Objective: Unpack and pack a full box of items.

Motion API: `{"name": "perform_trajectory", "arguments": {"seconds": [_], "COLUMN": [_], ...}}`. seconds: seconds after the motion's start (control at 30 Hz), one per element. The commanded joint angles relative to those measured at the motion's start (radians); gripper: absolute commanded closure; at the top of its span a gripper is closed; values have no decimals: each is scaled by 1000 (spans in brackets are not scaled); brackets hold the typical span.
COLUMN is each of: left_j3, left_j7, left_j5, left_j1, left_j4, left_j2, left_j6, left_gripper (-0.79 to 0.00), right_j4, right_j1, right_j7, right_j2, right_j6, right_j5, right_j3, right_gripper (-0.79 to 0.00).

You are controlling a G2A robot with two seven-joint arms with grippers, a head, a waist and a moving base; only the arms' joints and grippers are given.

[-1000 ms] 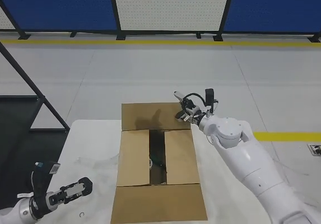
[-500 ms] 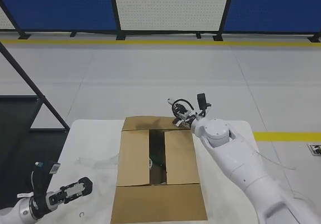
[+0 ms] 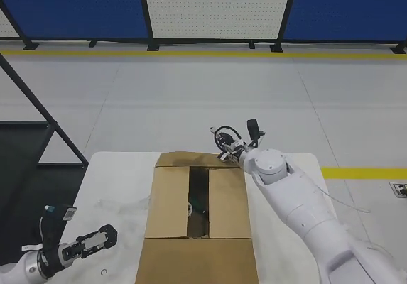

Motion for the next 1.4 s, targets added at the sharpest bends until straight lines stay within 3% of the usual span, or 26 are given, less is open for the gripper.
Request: {"name": "perform_trajectory", "arguments": {"seconds": [0.0, 0.37, 0.5, 0.7, 0.87, 1.23, 1.37], "left_j3": [0, 0, 0, -59, -140, -139, -124], "left_j7": [0, 0, 12, 100, 177, 181, 256], "left_j5": [0, 0, 3, 100, 244, 246, 339], "left_j1": [0, 0, 1, 20, 41, 42, 48], "left_j4": [0, 0, -4, -23, -5, -7, -35], "left_j2": [0, 0, 0, 4, 12, 12, 10], "left_j6": [0, 0, 5, -8, -8, -7, 29], "left_gripper": [-785, -785, -785, -785, -785, -785, -785], "right_j4": [-2, -140, -284, -562, -615, -651, -649], "right_j1": [-1, -43, -100, -221, -253, -283, -287], "right_j7": [-4, 228, 364, 564, 535, 569, 586], "right_j2": [0, 54, 93, 159, 177, 176, 170], "right_j6": [-44, -206, -182, -52, -28, 12, 43], "right_j5": [5, -10, -72, -177, -199, -240, -256], "right_j3": [14, 107, 136, 197, 239, 206, 178], "right_gripper": [-785, -785, -785, -785, -785, -785, -785]}}
